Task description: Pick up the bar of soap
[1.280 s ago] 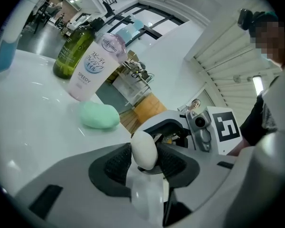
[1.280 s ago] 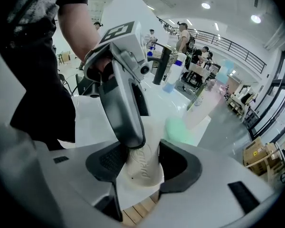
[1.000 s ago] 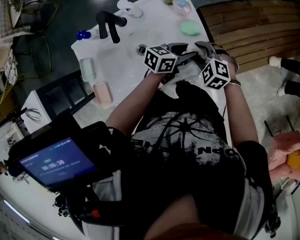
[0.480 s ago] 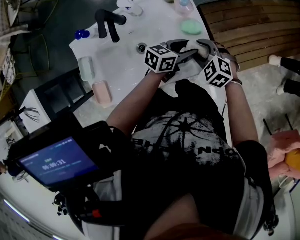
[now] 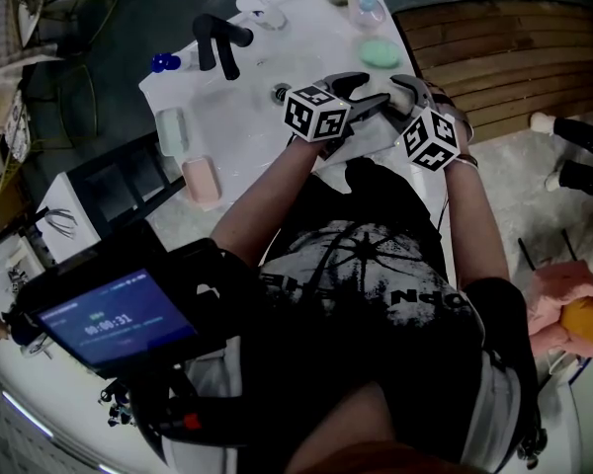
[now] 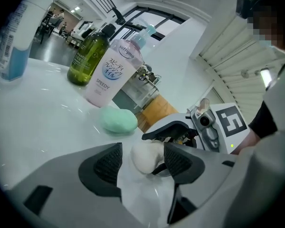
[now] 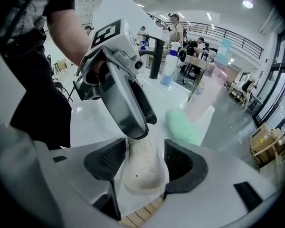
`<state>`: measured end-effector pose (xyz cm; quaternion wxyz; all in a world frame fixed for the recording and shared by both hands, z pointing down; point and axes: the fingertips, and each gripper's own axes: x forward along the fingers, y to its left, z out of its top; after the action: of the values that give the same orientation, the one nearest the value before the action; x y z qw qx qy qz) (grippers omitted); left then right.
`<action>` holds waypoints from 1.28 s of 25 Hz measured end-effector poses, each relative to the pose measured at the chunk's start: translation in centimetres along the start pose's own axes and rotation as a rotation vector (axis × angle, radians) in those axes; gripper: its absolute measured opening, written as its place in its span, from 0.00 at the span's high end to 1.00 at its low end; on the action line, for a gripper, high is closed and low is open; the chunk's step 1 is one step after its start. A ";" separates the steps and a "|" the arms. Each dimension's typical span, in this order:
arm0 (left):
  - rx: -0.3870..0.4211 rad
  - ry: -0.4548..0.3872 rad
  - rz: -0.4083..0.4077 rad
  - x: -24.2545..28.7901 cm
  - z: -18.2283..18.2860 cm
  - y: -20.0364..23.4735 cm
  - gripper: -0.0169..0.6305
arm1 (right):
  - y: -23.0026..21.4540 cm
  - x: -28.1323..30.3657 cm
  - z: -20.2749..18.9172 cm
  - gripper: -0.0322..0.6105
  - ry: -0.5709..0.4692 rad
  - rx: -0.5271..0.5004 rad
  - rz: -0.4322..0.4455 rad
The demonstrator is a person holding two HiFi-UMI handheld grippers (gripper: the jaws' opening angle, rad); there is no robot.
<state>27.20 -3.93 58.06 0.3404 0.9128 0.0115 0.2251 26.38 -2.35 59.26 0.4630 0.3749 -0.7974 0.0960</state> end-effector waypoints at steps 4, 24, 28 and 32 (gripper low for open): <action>0.011 -0.013 0.014 -0.4 0.3 -0.2 0.56 | -0.1 -0.5 0.3 0.57 -0.013 0.008 -0.015; 0.140 -0.232 0.084 -9.6 4.4 -0.5 0.82 | -0.5 -2.2 8.4 0.74 -0.242 0.108 -0.068; 0.213 -0.292 0.138 -13.8 5.9 -1.0 0.91 | -0.1 -2.9 11.8 0.82 -0.305 0.082 -0.072; 0.279 -0.349 0.197 -18.2 7.1 -1.5 0.95 | 0.5 -3.7 15.9 0.89 -0.357 0.058 -0.076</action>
<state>14.00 -10.35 45.06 0.1843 0.9728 -0.1055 0.0922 16.52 -8.09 47.61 0.3066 0.4289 -0.8491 0.0333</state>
